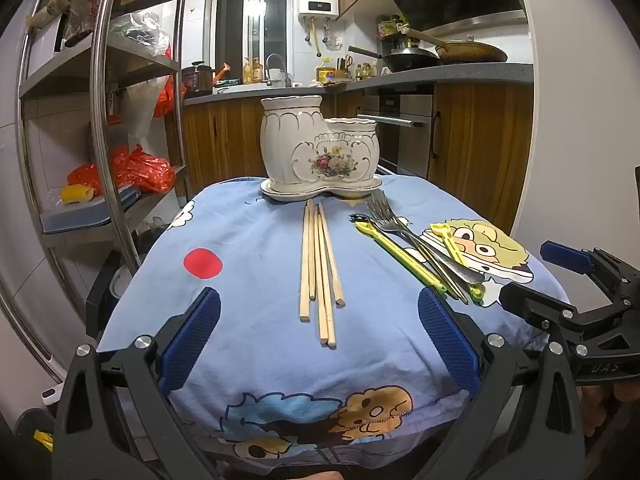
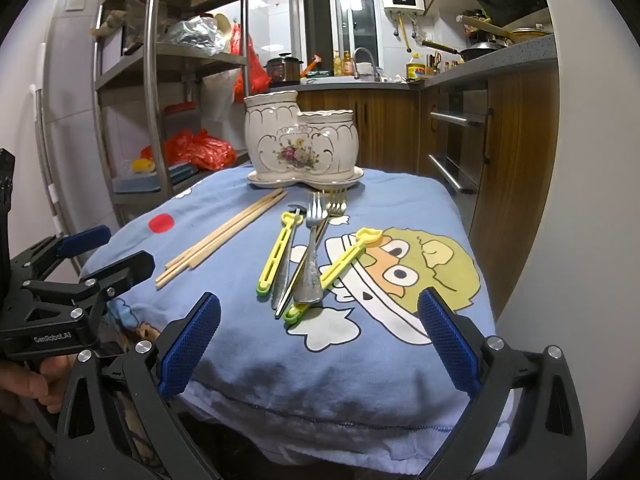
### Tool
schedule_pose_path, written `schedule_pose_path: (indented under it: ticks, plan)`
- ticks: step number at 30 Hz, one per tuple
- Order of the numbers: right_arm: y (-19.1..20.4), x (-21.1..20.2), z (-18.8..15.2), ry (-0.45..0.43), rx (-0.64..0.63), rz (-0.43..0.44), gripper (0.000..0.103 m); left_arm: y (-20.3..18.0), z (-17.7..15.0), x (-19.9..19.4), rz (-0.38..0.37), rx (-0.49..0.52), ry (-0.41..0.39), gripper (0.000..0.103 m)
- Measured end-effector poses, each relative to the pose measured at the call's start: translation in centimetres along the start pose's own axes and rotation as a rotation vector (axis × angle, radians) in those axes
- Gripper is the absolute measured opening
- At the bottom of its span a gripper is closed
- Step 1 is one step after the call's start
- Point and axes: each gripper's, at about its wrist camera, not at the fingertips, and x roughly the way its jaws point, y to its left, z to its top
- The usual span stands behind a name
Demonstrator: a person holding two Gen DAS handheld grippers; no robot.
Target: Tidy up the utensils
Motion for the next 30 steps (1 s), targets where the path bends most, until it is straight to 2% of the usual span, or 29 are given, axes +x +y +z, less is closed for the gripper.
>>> schedule_pose_path:
  ticks: [30]
  plan:
    - [0.00,0.02,-0.01,0.004,0.003,0.002,0.098,-0.13,-0.10,-1.00,-0.006,-0.012,-0.020,0.098]
